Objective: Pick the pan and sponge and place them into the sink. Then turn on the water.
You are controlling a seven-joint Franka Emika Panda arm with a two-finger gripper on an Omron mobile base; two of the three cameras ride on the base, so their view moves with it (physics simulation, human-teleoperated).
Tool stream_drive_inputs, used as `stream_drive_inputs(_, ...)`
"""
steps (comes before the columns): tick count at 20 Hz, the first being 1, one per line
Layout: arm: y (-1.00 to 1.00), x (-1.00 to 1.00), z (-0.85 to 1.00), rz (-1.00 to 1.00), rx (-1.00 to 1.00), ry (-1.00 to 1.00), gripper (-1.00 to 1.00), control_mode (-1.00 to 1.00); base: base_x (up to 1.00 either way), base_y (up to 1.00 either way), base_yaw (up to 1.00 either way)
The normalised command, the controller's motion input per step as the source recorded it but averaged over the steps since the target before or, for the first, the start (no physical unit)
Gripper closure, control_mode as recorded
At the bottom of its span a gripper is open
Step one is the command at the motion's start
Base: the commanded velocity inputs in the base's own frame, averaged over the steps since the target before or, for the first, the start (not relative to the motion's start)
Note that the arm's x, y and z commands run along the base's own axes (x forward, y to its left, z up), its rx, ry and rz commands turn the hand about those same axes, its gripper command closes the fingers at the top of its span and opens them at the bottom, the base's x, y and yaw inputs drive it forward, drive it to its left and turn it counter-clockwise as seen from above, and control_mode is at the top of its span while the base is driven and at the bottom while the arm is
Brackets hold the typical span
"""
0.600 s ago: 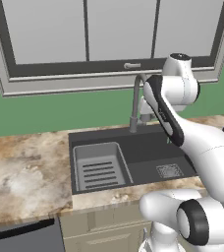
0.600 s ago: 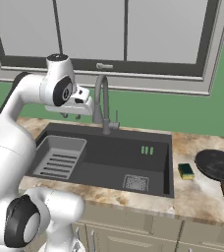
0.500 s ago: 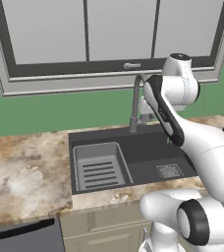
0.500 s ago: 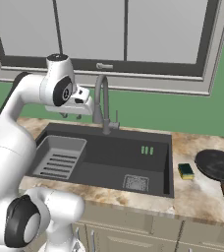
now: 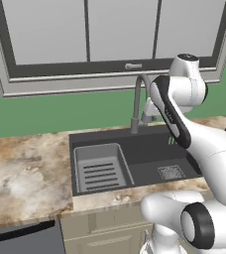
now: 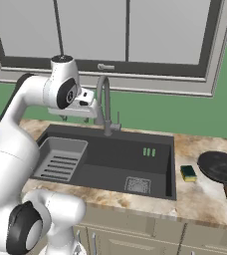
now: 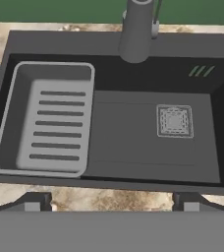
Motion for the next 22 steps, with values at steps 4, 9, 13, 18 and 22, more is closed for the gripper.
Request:
stream_drive_inputs(4, -0.12, -0.19, 0.0, 0.04, 0.03, 0.0, -1.0, -1.0, 0.0, 0.0, 0.0)
stream_drive_inputs(9, -0.17, -0.19, 0.0, 0.06, 0.04, 0.0, -1.0, -1.0, 0.0, 0.0, 0.0)
stream_drive_inputs(13, -0.19, -0.15, 0.03, 0.07, 0.02, 0.0, -1.0, -1.0, 0.0, 0.0, 0.0)
stream_drive_inputs(18, -0.19, -0.14, 0.17, 0.09, 0.0, 0.0, -1.0, -1.0, 0.0, 0.0, 0.0)
stream_drive_inputs(22, -0.36, -0.19, 0.24, 0.06, 0.0, 0.03, -1.0, -1.0, 0.0, 0.0, 0.0)
